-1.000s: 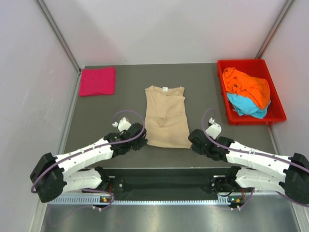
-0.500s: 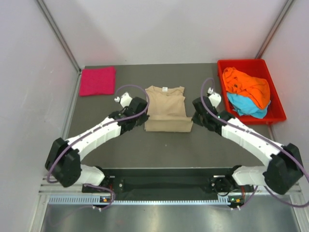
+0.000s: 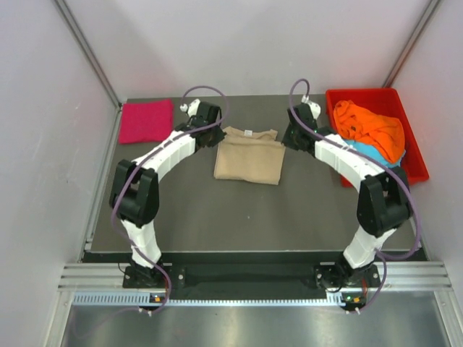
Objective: Fold and stack the t-shirts
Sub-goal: Fold the tshirt
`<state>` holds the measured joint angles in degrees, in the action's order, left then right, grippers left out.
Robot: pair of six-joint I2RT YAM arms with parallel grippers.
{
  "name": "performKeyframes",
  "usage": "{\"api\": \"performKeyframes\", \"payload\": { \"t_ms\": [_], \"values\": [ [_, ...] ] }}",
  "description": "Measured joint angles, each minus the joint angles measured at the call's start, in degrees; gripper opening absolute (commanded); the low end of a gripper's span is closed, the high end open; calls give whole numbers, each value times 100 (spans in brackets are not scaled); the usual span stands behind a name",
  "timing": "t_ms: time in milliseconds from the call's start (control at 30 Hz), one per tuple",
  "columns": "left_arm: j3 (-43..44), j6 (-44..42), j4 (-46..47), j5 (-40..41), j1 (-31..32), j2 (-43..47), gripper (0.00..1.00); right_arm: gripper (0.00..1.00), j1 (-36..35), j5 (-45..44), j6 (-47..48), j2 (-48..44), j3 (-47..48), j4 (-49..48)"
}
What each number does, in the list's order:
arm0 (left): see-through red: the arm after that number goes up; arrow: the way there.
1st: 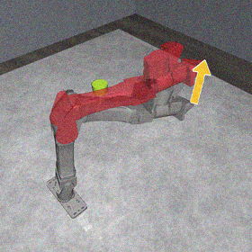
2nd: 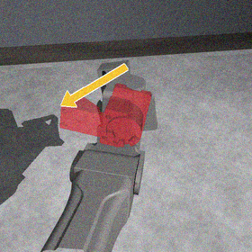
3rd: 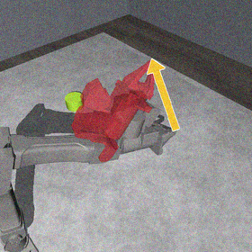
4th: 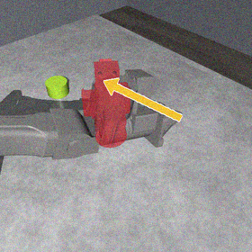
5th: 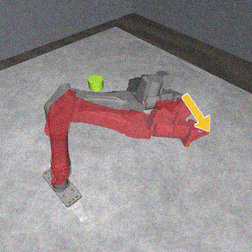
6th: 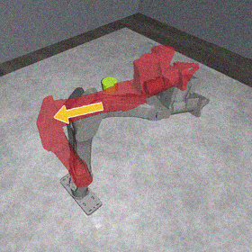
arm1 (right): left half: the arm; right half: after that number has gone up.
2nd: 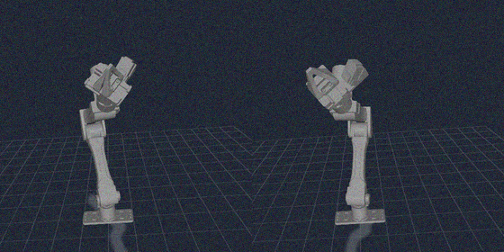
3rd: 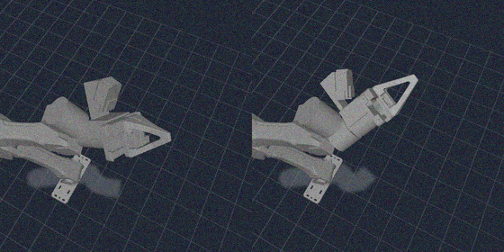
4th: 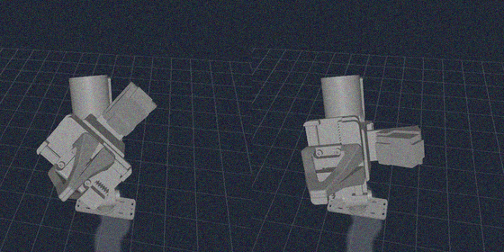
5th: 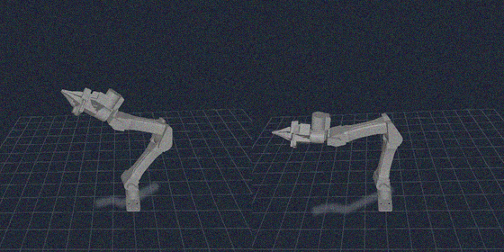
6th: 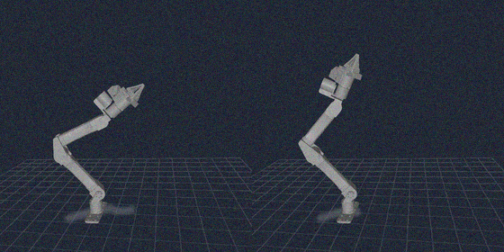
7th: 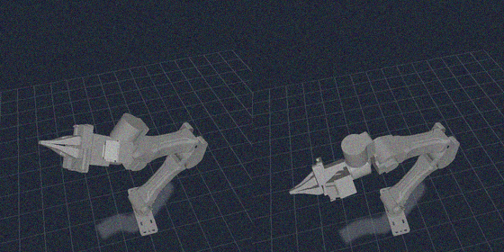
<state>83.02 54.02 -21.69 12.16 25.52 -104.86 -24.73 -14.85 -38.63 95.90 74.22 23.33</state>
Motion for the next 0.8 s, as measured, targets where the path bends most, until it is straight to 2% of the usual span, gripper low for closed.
{"api": "performKeyframes", "payload": {
  "t_ms": [433,800],
  "values": [
    [1823,-503,400,-533,-533,-1867,0,0,529,734,492,1620,1790,-63],
    [2435,-706,557,-680,-645,-2616,2,1,697,964,579,2625,2358,-254]
  ]
}}
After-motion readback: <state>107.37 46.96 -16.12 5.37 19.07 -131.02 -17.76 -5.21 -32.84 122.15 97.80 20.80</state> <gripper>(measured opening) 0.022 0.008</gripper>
